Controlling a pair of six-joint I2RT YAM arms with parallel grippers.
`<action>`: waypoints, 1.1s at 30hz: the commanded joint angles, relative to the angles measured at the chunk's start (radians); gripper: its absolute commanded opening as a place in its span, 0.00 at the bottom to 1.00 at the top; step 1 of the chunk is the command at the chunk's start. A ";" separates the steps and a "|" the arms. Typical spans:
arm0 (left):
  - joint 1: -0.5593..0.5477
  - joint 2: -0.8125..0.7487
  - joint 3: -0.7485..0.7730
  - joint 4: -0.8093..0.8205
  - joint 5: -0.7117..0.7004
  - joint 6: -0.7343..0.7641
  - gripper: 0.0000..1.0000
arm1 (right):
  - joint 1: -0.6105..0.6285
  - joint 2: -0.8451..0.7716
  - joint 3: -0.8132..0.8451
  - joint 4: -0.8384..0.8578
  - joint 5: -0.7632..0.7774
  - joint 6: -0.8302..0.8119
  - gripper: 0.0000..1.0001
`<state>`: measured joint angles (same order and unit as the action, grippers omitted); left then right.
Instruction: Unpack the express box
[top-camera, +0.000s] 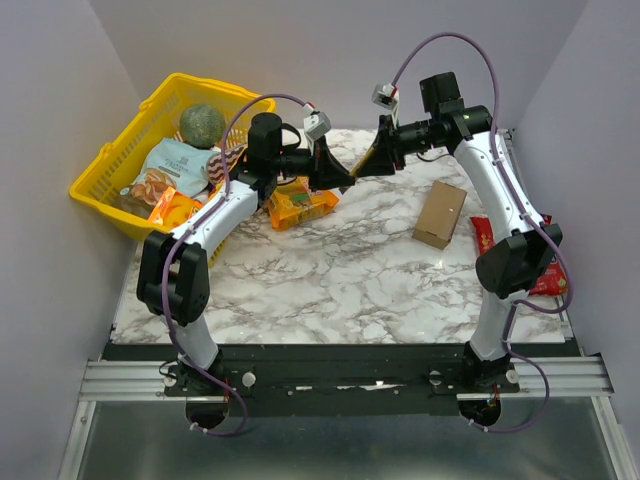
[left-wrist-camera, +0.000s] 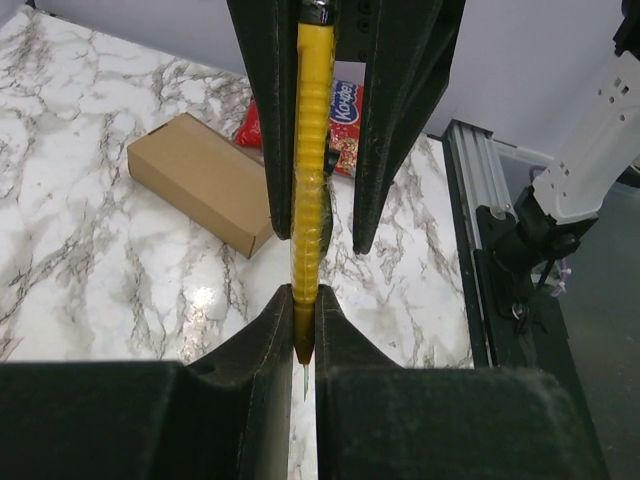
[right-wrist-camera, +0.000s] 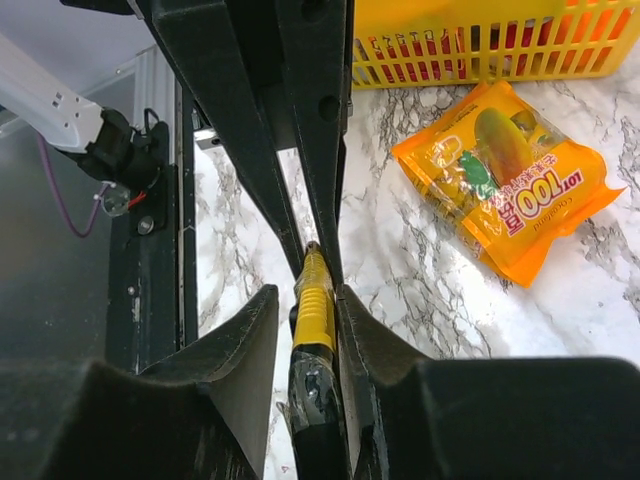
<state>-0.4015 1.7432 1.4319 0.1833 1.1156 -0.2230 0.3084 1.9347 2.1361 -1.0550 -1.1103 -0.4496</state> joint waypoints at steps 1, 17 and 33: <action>-0.008 0.026 -0.004 0.047 -0.003 -0.027 0.00 | 0.015 0.014 -0.005 0.013 -0.017 0.028 0.36; -0.011 0.033 0.012 0.024 -0.002 -0.013 0.00 | 0.024 0.026 -0.007 0.016 0.026 0.022 0.17; -0.011 0.033 0.032 -0.024 -0.060 0.027 0.00 | 0.024 0.027 -0.014 -0.013 0.096 0.012 0.00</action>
<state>-0.4080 1.7657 1.4319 0.1825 1.1187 -0.2264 0.3153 1.9495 2.1345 -1.0462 -1.0695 -0.4461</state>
